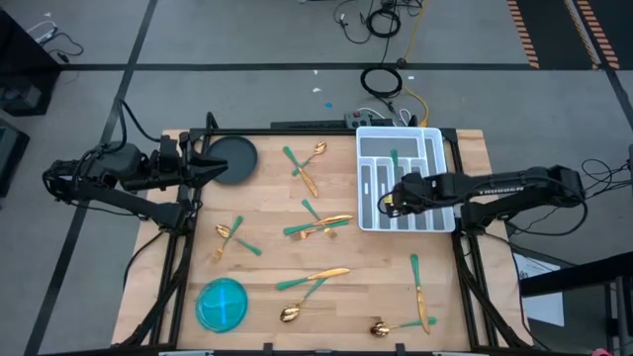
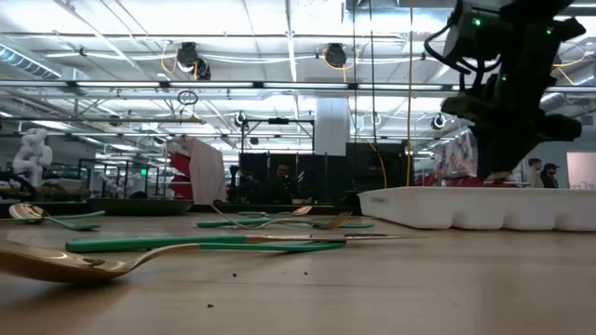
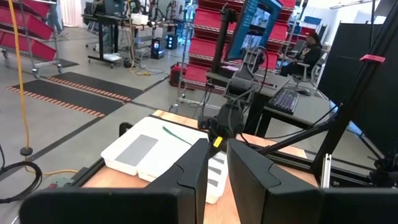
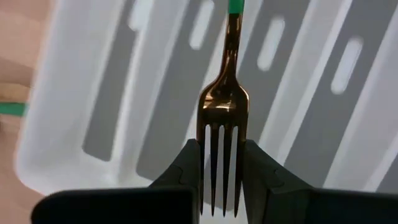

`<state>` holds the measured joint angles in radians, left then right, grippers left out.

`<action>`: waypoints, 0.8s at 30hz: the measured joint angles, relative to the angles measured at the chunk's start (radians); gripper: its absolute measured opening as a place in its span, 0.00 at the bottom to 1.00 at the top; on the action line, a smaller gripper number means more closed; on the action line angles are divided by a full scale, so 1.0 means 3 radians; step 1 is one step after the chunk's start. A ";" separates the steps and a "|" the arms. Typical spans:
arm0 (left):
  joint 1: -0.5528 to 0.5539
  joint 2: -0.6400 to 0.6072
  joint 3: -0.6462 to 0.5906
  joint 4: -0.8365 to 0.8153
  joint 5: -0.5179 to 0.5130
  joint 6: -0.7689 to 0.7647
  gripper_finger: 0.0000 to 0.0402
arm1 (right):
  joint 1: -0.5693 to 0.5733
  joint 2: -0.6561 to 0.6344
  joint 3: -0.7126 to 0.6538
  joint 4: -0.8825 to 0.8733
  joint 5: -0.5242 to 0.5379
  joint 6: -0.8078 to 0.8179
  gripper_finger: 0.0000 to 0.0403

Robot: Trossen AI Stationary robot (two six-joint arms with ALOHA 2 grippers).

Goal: Sort silverware
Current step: Put the bottom right green fork into the middle right slot of the white silverware tray

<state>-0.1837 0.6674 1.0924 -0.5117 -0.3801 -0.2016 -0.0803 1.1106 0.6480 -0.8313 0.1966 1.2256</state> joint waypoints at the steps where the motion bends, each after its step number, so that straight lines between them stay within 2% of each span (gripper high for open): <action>1: -0.0001 0.0000 0.0000 0.0002 0.0000 0.0000 0.17 | 0.0003 -0.0018 -0.0068 0.0095 -0.0041 0.0035 0.10; 7: -0.0001 0.0000 0.0000 0.0002 0.0000 0.0000 0.17 | 0.0018 -0.0066 -0.0355 0.0496 -0.0239 0.0161 0.10; 15: -0.0001 0.0000 0.0000 0.0003 0.0000 0.0019 0.17 | 0.0017 -0.0075 -0.0556 0.0482 -0.0421 0.0400 0.10; 24: 0.0000 0.0000 0.0000 0.0003 0.0000 0.0022 0.17 | 0.0004 -0.0081 -0.0556 0.0508 -0.0396 0.0621 0.10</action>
<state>-0.1837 0.6674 1.0924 -0.5108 -0.3801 -0.1951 -0.0792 1.0863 0.4812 -0.6788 0.0779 1.4119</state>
